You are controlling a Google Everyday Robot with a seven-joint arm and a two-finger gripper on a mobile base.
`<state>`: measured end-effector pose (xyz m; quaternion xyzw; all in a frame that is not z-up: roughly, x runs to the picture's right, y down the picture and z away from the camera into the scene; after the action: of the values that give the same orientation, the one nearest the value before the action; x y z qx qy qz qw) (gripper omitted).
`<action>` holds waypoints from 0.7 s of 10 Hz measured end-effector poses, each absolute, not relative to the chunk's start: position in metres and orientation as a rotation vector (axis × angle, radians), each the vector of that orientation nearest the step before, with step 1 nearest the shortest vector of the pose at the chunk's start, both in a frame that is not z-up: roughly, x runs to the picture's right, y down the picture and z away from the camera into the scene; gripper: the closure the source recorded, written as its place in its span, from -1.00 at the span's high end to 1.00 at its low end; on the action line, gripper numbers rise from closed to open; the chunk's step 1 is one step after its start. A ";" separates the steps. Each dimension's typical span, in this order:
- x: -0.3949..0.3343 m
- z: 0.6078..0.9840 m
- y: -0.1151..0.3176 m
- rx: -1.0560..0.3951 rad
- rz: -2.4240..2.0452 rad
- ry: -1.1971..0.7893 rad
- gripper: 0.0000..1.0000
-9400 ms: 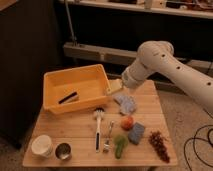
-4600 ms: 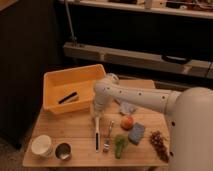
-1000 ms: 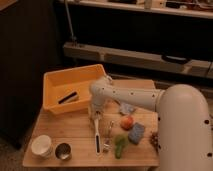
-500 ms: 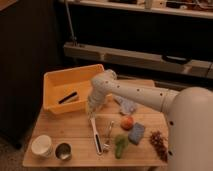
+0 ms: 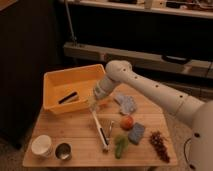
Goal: Place brush in metal cup
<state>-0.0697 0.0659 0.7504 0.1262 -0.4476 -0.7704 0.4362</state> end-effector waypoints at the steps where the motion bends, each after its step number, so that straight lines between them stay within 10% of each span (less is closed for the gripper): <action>1: -0.068 0.734 0.063 0.436 -1.968 -1.130 -1.00; 7: -0.079 0.672 0.060 0.829 -2.155 -1.093 -1.00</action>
<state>-0.0787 0.0598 0.6723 0.3108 -0.4095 -0.8075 0.2893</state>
